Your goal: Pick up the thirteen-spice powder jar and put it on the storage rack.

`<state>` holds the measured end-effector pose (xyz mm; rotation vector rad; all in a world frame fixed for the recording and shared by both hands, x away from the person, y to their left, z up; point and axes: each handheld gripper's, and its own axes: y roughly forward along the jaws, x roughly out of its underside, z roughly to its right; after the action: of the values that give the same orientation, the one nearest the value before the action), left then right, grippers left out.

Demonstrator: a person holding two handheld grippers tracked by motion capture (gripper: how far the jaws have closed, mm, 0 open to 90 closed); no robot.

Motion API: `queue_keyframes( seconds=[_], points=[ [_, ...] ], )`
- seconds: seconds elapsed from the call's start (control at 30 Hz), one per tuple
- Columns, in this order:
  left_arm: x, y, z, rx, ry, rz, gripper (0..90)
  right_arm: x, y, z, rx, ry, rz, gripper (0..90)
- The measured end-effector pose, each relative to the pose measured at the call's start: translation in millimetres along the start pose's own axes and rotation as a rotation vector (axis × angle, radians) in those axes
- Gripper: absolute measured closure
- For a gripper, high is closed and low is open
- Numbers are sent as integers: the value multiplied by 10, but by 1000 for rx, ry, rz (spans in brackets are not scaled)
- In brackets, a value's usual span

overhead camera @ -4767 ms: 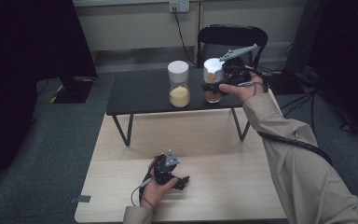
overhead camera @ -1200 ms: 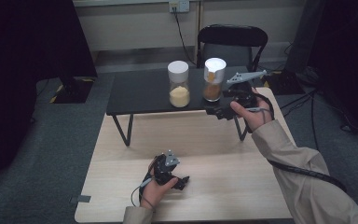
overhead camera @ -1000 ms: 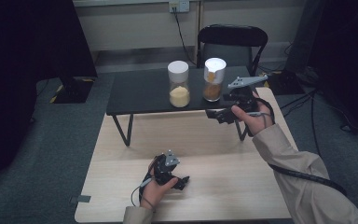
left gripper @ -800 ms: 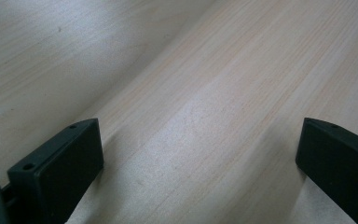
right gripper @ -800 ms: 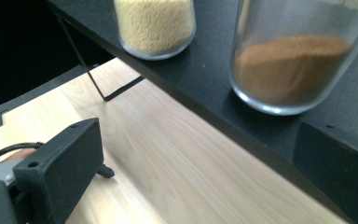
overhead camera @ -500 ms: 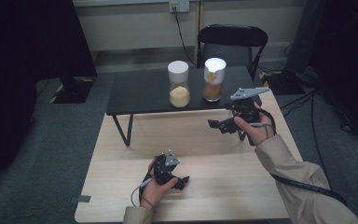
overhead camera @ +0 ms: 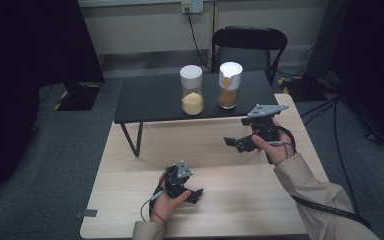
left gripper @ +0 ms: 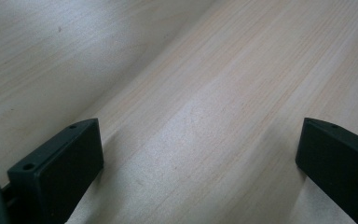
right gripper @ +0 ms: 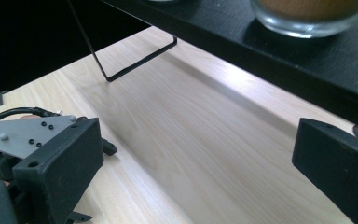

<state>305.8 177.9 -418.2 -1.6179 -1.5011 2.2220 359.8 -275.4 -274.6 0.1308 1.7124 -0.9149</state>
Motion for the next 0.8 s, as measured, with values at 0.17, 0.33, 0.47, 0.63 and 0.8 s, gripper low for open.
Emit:
queue_keyframes(
  seconds=[0.17, 0.33, 0.47, 0.63, 0.8],
  points=[
    [0, 0, 0, 0, 0, 0, 0, 70, 4, -3, -5, 2, 3, 8],
    [-1, 0, 0, 0, 1, -1, 0, 152, 22, -3, -15, 6, 7, 8],
    [-1, 0, 0, 0, 1, -1, 0, 196, 43, -6, -19, 4, 3, 9],
    [-1, 0, 0, 0, 1, -1, 0, 243, 55, -1, -25, 6, 6, 8],
    [-1, 0, 0, 0, 1, 0, 0, 296, 60, 10, -29, 6, 3, 9]
  ],
)
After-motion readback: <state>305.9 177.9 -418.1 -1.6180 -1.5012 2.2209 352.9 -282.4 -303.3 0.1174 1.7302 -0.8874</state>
